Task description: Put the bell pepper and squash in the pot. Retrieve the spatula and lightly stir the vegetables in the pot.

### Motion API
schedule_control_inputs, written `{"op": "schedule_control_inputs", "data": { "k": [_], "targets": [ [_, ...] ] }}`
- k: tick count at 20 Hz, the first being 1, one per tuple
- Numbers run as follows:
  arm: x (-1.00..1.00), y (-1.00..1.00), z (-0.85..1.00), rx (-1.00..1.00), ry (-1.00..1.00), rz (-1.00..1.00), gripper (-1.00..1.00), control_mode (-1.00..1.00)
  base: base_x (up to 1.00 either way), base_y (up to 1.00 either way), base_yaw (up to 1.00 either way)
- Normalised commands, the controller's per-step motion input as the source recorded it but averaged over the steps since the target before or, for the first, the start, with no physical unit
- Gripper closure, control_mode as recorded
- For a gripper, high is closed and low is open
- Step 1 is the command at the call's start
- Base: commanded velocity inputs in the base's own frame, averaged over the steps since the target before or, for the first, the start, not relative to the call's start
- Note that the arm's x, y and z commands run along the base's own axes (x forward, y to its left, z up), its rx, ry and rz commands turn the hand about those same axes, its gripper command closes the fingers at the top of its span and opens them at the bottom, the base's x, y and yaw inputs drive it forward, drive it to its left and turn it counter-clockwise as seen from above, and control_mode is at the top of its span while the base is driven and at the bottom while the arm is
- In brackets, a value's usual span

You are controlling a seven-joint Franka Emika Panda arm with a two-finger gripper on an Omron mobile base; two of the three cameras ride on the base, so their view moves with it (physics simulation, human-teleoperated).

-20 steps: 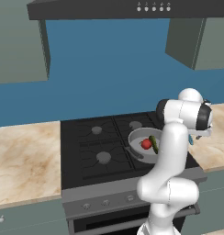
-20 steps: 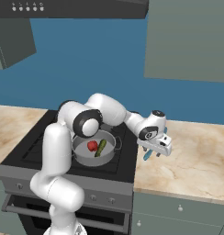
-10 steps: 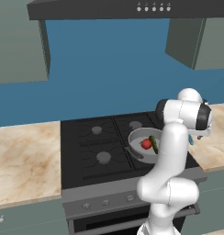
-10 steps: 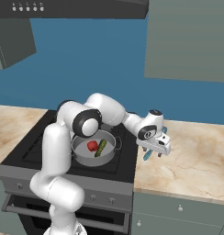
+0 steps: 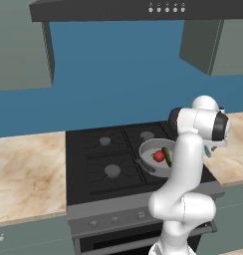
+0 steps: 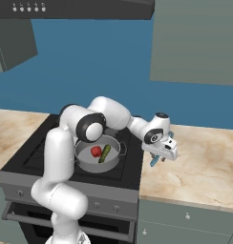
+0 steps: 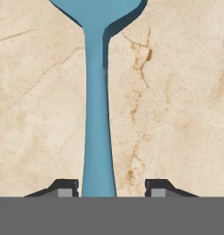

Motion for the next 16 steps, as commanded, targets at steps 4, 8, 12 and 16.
{"op": "schedule_control_inputs", "data": {
  "k": [4, 8, 12, 16],
  "targets": [
    [0.0, 0.0, 0.0, 0.0, 0.01, 0.0, 1.0, -1.0, 0.0, 0.0, 0.0],
    [0.03, -0.05, 0.0, 0.0, 0.0, 0.0, 1.0, -1.0, 0.0, 0.0, 0.0],
    [0.0, 0.0, 0.05, -0.03, 0.03, 0.0, 1.0, -1.0, 0.0, 0.0, 0.0],
    [-0.5, 0.0, 0.81, -0.01, 0.0, 0.0, 1.0, -1.0, 0.0, 0.0, 0.0]
  ]
}}
